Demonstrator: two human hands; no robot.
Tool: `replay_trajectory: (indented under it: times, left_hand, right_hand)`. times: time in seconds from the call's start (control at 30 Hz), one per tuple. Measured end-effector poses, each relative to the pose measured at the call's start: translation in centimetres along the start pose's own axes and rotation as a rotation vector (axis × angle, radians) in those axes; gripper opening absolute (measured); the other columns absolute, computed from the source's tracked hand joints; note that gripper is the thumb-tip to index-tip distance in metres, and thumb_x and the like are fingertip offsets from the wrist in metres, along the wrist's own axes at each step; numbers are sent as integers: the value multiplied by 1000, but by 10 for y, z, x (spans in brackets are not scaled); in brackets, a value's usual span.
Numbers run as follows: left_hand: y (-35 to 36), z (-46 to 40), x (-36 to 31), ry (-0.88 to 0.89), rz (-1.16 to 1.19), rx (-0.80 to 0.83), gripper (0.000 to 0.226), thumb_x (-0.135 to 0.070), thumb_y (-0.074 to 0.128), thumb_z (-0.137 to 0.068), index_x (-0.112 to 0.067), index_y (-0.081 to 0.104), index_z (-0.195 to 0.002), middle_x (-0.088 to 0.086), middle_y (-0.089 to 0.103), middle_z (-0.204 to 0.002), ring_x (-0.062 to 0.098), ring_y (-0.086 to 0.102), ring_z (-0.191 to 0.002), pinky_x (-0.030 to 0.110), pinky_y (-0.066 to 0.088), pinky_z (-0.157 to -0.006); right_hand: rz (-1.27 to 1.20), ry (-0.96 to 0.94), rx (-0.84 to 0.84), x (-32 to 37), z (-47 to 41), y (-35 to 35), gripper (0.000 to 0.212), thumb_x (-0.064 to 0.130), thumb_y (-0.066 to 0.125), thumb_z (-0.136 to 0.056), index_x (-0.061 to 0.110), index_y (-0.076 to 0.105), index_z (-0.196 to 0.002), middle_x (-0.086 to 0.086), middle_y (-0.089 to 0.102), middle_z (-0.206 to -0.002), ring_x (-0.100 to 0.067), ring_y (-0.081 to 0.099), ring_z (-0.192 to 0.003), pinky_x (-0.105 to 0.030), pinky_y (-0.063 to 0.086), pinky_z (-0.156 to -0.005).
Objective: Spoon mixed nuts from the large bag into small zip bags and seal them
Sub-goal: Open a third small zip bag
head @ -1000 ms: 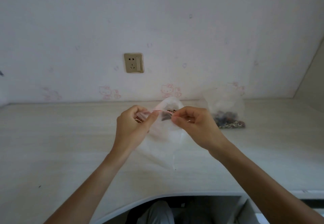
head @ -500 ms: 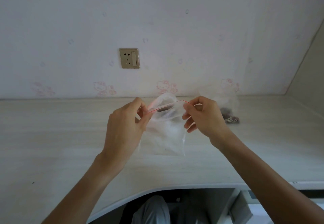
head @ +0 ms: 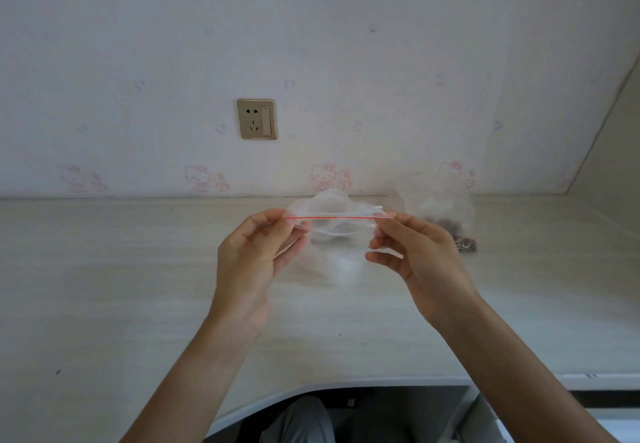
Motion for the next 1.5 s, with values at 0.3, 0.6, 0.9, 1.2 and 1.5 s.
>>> replay_trajectory:
  times: [0.3,0.6,0.9,1.2,1.5]
  left_hand:
    - [10,-4,7,-383,335,229,20,-14,65,-89,-6,80,-79,8,73,-84,19,77,-89,39,62,-91]
    - [13,-2,4,-619,428,354,26,-16,56,-84,-4,77,-76,15,69,-128,28,67,-119,44,51,-107]
    - [12,-6,12,-432,256,463,22,-16,73,-75,-6,76,-94,3,59,-76,16,65,-78,35,57,-94]
    - [17,-6,25,212,-445,87,40,-6,76,-66,-25,41,-67,-9,37,-63,18,43,-63,37,48,-65]
    - [5,-8,24,454,-565,-48,25,-20,80,-91,-25,57,-85,-17,63,-89,13,70,-82,49,65,-63]
  right_hand:
    - [-398,209,230,-3,-6,4,23,15,58,-100,7,77,-91,-10,70,-88,-26,73,-88,-42,61,-85]
    - [-519,240,289,-3,-2,4,28,16,47,-83,7,69,-67,-10,71,-79,-26,72,-80,-37,57,-80]
    - [-357,101,380,-7,-3,-6,14,20,63,-89,8,67,-83,-5,73,-95,-22,68,-102,-37,48,-96]
    - [164,-83,59,-16,4,11,40,-2,82,-68,12,48,-84,-8,52,-77,-20,51,-76,-33,47,-74]
    - [223,-188,-252,-20,-5,-1,23,0,72,-89,13,56,-79,2,59,-67,-15,56,-63,-18,49,-56]
Point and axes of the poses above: each hand's wrist, its own z-axis away from the middle knuckle, its own y-axis out of the palm, x = y × z, the point moved 1 cm from there along -z, towards the middle knuckle
